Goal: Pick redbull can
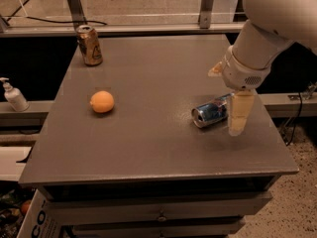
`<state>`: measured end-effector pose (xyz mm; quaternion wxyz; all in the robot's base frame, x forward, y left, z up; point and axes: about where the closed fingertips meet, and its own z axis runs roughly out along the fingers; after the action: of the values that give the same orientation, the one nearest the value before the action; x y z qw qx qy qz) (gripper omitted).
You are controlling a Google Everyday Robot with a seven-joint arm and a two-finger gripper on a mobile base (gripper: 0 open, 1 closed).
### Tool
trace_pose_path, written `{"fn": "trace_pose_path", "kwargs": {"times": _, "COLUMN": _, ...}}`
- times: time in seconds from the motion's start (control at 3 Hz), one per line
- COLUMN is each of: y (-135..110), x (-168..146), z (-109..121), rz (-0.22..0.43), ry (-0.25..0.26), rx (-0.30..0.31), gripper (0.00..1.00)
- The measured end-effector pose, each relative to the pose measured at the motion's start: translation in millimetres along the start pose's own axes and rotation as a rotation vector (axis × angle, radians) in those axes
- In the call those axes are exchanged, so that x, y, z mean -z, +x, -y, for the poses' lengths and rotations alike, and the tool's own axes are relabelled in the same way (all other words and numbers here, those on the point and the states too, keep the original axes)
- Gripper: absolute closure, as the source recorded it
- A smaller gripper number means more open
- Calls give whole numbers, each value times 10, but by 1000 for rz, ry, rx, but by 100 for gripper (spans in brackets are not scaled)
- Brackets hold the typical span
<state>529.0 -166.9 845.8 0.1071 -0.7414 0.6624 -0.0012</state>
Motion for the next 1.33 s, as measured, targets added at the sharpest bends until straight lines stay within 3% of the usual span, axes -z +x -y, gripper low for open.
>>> {"fn": "trace_pose_path", "kwargs": {"times": 0.33, "y": 17, "x": -64, "z": -14, "rz": 1, "ry": -13, "rx": -1, "gripper": 18}}
{"fn": "trace_pose_path", "kwargs": {"times": 1.0, "y": 79, "x": -128, "z": -66, "rz": 0, "ry": -31, "rx": -14, "gripper": 65}}
{"fn": "trace_pose_path", "kwargs": {"times": 1.33, "y": 15, "x": -34, "z": -45, "rz": 12, "ry": -15, "rx": -2, "gripper": 88}}
